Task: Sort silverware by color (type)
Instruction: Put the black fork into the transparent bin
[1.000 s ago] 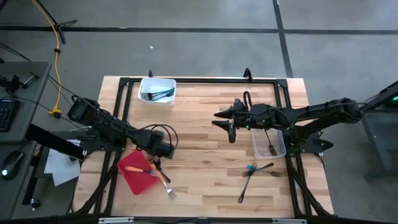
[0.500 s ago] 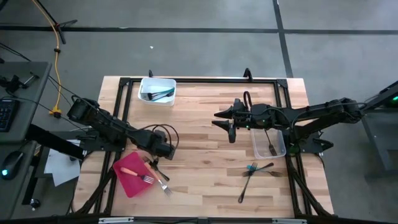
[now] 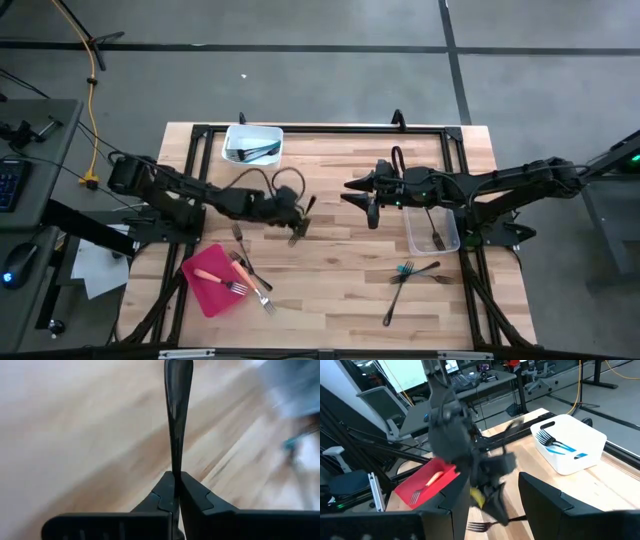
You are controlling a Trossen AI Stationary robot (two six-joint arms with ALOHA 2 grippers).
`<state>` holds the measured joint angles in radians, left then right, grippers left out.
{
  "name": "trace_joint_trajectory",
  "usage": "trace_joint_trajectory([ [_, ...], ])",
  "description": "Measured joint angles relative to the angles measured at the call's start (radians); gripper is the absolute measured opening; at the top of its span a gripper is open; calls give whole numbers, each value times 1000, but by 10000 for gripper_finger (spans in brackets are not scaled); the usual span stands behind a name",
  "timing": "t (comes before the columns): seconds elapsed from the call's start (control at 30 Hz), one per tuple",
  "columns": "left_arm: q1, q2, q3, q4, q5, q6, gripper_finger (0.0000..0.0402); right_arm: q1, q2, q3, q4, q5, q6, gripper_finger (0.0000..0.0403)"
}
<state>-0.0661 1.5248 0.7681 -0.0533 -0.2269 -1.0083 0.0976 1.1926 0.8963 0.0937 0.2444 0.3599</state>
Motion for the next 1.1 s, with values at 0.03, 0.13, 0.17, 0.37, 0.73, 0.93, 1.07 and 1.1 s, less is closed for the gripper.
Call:
trace_joint_trajectory([
  [0.03,10,-22,0,28,-12,37,1,0,0,0,0,0,0,154],
  [0.13,34,-116,0,70,-58,148,1,0,0,0,0,0,0,154],
  [0.17,40,-152,0,81,-68,187,1,0,0,0,0,0,1,154],
  [0.37,55,-398,0,148,-74,431,1,0,0,0,9,0,40,154],
  [0.73,-4,-531,-3,370,-44,655,1,3,0,0,51,-12,3,154],
  [0.93,-21,-435,-5,417,-18,654,1,3,0,0,51,-20,-3,154],
  [1.07,-21,-380,-5,459,14,644,1,3,0,0,51,-21,-23,154],
  [1.1,-19,-370,-5,485,25,645,1,3,0,0,51,-22,-24,154],
])
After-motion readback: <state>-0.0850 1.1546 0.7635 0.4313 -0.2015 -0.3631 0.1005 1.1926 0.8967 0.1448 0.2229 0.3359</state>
